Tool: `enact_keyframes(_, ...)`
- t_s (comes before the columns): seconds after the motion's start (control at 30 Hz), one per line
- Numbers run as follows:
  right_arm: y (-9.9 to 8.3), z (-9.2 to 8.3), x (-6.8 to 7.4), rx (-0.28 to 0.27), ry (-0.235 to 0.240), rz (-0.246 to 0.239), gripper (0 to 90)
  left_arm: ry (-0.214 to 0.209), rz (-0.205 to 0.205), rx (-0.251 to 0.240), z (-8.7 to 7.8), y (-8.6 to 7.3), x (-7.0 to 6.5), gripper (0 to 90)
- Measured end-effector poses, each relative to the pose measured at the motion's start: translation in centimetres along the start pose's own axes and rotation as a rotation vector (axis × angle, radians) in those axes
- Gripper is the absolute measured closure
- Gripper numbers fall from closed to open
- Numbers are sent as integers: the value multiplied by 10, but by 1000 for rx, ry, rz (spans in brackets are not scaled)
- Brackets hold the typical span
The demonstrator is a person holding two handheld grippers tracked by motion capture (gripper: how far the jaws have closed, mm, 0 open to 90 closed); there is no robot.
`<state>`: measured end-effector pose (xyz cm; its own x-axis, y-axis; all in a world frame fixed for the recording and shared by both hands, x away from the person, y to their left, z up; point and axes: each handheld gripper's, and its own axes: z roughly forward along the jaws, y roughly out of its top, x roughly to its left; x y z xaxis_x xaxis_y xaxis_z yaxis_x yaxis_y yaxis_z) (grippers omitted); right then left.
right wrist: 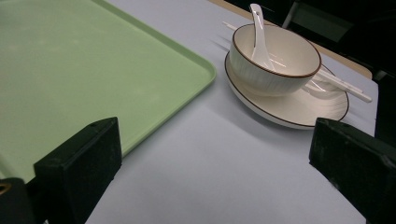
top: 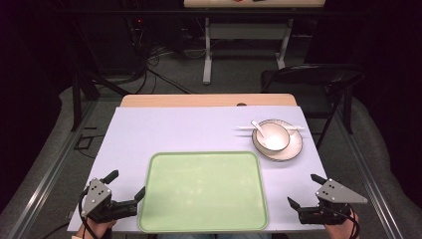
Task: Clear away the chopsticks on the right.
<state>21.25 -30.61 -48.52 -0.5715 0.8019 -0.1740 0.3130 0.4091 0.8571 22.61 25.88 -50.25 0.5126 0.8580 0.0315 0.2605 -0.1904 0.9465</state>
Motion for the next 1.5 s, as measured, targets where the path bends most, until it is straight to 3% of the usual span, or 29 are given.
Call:
enact_keyframes(0.1,-1,0,-1,-2,-2,-1,0,-3,2,-2,1,1,0,0)
enact_keyframes(0.3,0,4,-4,-21,24,13,0,-18,18,40,3,1,-1,2)
enact_keyframes(0.43,1,8,-5,-18,26,22,0,-4,9,23,-2,-1,-1,0)
enact_keyframes(0.6,7,9,-5,17,7,9,0,-18,24,32,-1,0,-2,2)
enact_keyframes(0.77,10,16,-10,50,41,-4,0,-19,20,27,-2,-1,-2,2)
enact_keyframes(0.9,14,28,-15,113,52,-11,0,-23,27,30,-2,0,-2,2)
enact_keyframes(1.13,28,44,-30,165,85,-13,0,-20,28,28,-2,-2,-1,2)
enact_keyframes(1.5,58,69,-63,220,84,-31,0,-11,29,25,-7,-2,-2,2)
